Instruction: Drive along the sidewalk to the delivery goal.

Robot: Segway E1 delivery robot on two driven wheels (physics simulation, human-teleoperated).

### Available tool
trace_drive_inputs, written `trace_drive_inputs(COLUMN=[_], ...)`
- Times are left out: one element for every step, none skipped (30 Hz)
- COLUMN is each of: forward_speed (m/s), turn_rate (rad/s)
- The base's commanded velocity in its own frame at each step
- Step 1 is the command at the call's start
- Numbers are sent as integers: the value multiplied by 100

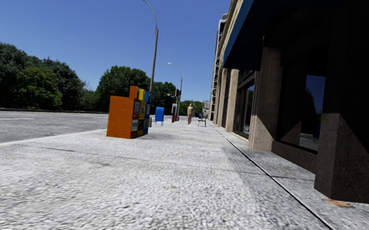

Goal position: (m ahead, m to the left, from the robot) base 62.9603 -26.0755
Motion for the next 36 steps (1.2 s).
trace_drive_inputs(forward_speed=[200,200,200,200,200,200,200,200,200,200,200,200,200,200,200,200,200,200,200,200,200,200,200,200,200,200,200,200,200,200,200,200,200,200,200,200], turn_rate=[-28,-28,-28,-28,-28,-28,-28,-28,-28,-28,-28,-28,-28,-28,-28,-28,-28,-28,-28,-28,-28,-28,-28,-28,-28,-28,-28,-28,-28,-28,-28,-28,-28,-28,-28,-28])
